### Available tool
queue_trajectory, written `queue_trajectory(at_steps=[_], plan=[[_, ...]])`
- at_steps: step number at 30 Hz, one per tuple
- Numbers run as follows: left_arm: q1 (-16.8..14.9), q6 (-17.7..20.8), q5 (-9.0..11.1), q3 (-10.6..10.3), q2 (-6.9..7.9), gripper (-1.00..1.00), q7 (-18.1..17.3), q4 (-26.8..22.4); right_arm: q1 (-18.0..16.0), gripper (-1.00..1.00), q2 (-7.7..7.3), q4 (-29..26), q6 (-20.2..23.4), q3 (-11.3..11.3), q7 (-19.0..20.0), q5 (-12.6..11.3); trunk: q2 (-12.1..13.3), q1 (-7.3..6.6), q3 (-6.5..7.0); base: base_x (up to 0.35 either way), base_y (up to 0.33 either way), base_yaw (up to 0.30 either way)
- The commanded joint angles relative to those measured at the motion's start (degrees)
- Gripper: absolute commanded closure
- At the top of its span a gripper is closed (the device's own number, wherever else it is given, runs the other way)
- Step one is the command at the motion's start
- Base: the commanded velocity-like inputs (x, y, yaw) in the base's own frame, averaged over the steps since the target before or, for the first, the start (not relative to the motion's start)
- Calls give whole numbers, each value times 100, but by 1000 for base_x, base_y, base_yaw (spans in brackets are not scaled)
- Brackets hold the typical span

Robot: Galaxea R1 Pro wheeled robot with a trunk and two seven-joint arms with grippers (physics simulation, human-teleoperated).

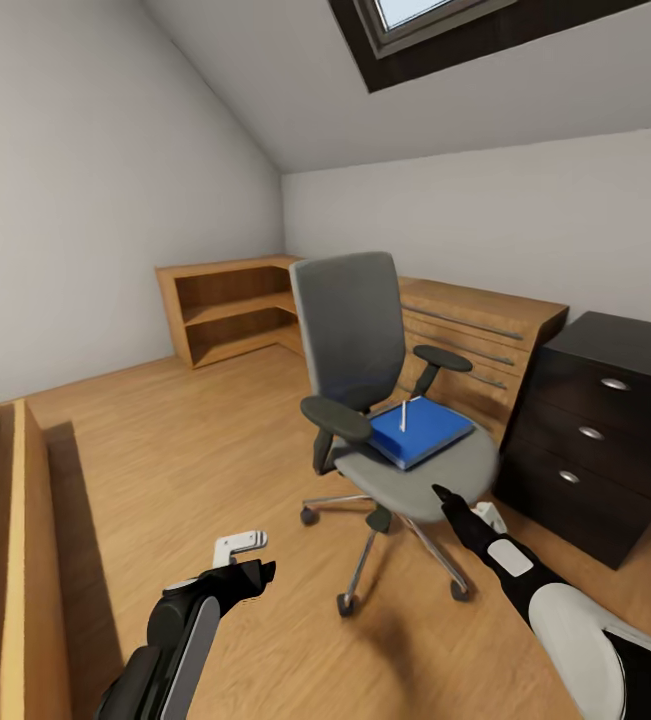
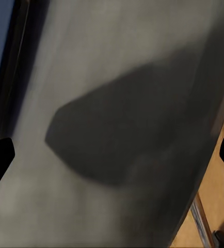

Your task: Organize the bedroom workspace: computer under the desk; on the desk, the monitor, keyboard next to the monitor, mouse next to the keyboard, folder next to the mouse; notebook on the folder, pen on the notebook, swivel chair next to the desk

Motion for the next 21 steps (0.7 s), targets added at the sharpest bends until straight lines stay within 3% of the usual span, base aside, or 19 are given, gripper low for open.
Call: queue_trajectory(at_steps=[1,21], plan=[[-3,18,60,-7,0,-100,52,-3,-4,-100,0,-6,46,-17,27,-67,-2,2,-5,322,0,0],[-3,-97,53,-4,0,-100,60,-4,-4,-100,8,-6,46,-17,29,-67,-2,2,-5,322,0,0]])
